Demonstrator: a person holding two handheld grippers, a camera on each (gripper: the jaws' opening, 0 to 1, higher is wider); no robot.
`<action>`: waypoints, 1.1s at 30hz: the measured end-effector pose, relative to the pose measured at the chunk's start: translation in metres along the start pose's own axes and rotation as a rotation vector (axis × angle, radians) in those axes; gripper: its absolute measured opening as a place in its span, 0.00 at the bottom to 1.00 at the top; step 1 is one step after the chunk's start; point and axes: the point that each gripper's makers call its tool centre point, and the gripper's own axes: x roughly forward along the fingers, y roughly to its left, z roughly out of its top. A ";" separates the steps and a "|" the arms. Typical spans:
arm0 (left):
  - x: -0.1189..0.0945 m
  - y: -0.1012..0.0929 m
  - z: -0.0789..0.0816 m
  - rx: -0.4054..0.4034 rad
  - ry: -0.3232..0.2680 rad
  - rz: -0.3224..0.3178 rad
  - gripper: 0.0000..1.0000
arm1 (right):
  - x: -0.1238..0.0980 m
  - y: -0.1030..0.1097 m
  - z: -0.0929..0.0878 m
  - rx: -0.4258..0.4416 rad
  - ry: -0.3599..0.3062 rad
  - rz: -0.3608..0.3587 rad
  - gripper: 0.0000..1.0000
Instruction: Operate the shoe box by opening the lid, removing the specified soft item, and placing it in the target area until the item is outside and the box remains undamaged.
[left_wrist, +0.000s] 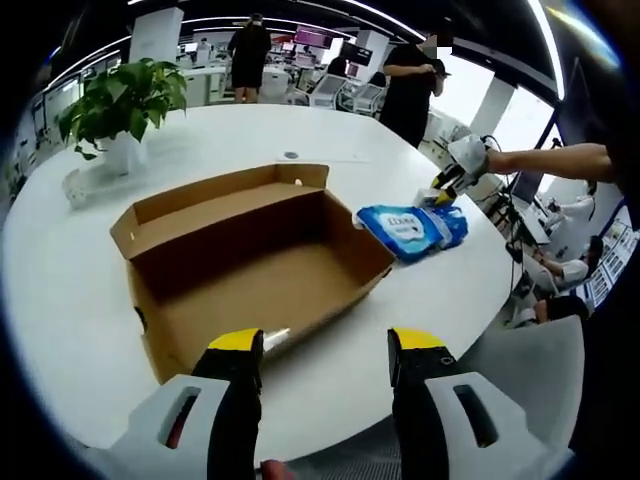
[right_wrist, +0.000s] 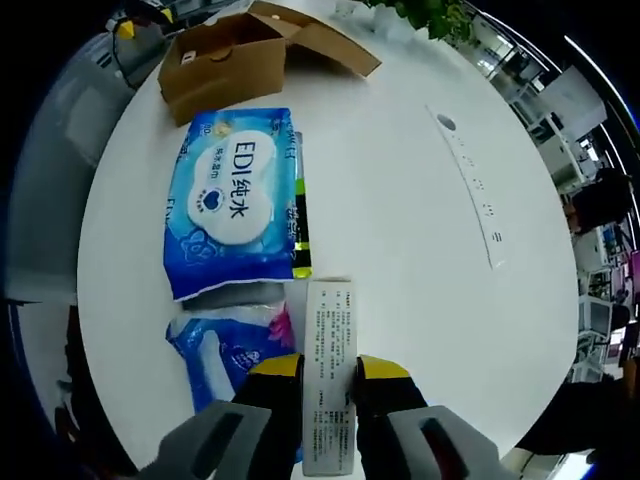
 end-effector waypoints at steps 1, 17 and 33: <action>0.000 0.000 -0.001 0.000 0.001 0.000 0.51 | 0.000 0.001 0.001 -0.006 -0.001 0.005 0.16; -0.006 0.000 -0.004 -0.015 -0.004 0.015 0.51 | 0.004 0.010 0.002 -0.091 0.015 0.045 0.16; -0.010 0.000 -0.006 -0.021 -0.003 0.028 0.51 | 0.013 0.009 -0.008 -0.118 0.057 0.081 0.16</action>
